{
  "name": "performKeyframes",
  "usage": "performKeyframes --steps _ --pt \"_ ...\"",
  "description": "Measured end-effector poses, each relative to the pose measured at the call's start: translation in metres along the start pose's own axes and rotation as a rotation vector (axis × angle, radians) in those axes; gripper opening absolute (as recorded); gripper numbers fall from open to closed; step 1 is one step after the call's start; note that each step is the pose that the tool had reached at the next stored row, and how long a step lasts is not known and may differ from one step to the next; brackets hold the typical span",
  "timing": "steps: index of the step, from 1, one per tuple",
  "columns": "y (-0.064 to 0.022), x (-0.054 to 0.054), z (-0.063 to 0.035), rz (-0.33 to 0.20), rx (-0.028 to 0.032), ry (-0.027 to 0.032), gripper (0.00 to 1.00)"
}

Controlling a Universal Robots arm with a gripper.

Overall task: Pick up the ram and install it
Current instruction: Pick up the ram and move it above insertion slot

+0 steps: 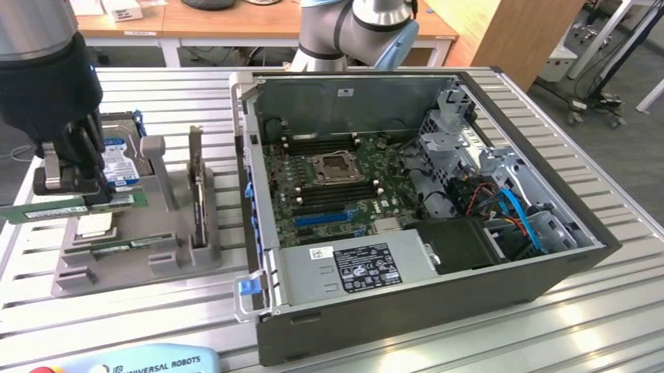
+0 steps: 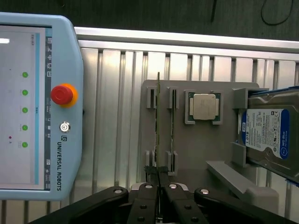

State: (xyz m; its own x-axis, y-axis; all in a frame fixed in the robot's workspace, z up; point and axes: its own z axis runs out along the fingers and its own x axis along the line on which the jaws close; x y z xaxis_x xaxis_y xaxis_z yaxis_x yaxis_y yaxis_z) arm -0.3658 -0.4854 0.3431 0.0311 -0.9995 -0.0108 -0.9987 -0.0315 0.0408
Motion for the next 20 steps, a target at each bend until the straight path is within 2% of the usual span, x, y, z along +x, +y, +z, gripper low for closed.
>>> performKeyframes --steps 10,20 --pt "0.0008 0.0 -0.021 0.0 0.0 0.0 0.11" --pt "0.0013 0.0 -0.0328 0.0 0.0008 0.0001 0.11"
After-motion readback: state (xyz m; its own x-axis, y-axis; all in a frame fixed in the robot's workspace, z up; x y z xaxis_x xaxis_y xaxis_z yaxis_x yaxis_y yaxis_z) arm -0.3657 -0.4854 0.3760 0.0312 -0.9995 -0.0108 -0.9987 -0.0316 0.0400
